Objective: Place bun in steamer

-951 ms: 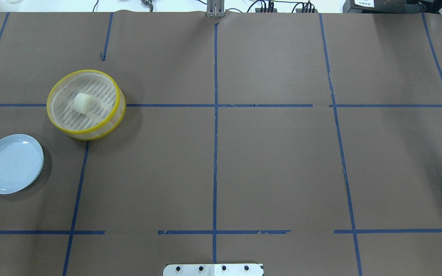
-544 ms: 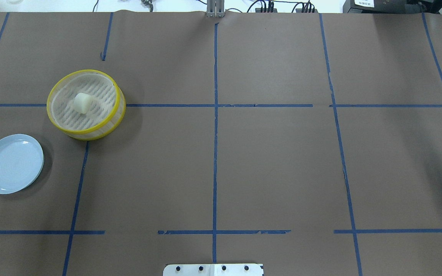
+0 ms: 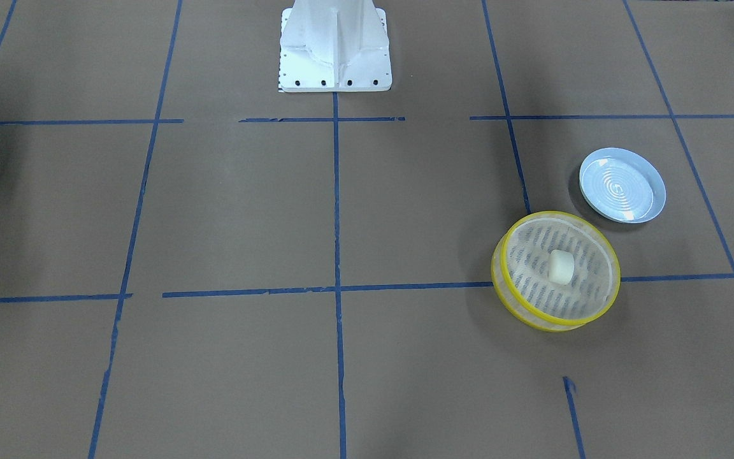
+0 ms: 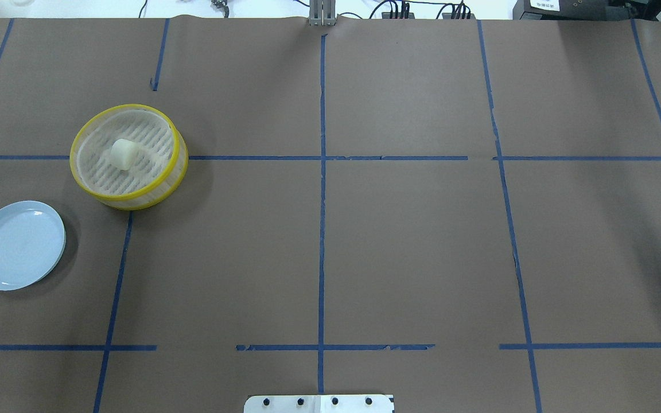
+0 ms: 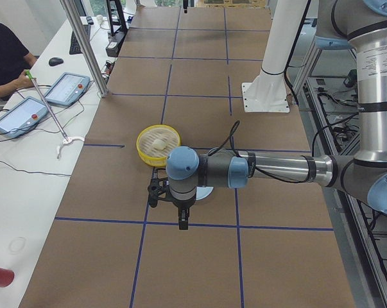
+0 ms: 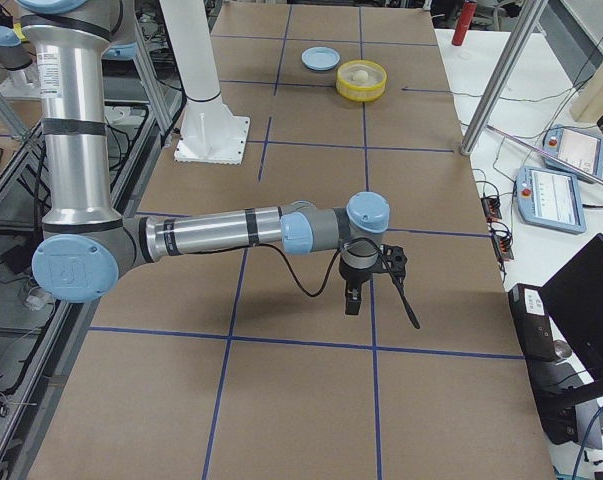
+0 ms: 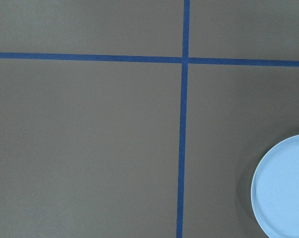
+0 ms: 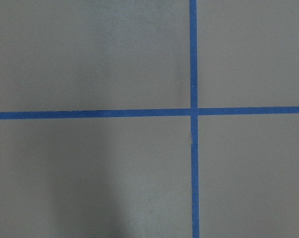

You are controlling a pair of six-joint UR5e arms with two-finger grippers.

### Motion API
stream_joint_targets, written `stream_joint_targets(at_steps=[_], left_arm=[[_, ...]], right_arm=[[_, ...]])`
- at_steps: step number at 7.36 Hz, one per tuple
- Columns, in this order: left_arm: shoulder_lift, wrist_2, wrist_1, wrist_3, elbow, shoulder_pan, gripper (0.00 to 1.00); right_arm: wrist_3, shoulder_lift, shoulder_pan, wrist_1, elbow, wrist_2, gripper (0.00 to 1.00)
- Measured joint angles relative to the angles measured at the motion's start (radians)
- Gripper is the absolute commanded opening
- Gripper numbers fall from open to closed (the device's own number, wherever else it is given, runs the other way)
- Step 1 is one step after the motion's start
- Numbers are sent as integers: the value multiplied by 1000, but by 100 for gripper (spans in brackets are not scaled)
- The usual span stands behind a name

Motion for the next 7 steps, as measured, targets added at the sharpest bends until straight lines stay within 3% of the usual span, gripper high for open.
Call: stream_joint_targets(at_steps=[7], left_arm=[[-3,0,-1,0,9,-2,100]], right_arm=[[0,0,0,0,0,0,100]])
